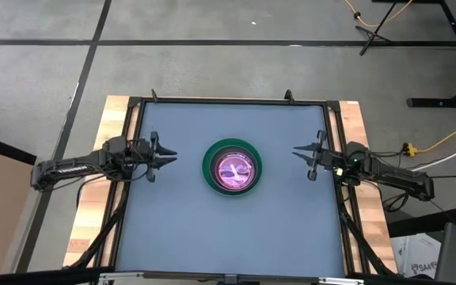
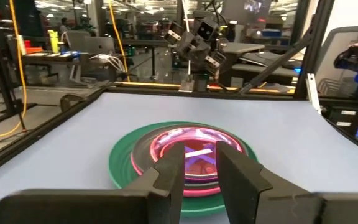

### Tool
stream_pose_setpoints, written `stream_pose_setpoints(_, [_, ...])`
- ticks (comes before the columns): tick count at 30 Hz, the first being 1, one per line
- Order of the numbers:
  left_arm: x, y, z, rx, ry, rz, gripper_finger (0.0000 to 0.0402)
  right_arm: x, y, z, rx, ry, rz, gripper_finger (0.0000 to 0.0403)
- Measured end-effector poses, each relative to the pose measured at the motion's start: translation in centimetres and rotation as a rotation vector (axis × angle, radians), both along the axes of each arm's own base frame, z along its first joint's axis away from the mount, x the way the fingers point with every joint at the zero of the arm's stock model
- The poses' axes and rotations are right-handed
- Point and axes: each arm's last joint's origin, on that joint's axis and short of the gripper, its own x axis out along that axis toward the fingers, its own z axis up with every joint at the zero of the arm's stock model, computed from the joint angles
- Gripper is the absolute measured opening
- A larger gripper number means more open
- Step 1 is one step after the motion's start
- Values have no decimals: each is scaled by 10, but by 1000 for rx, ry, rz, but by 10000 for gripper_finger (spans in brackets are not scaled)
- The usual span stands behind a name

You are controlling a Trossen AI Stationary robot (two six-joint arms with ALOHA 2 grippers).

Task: Stack plastic plates
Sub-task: Return to Home Position

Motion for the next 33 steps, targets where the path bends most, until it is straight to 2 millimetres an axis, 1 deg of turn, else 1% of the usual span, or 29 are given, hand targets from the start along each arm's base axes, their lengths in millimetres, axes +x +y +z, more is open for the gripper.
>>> stream_pose_setpoints(33, [0,-1,0,0,-2,-10,84,0,0,-1,1,5,0,72])
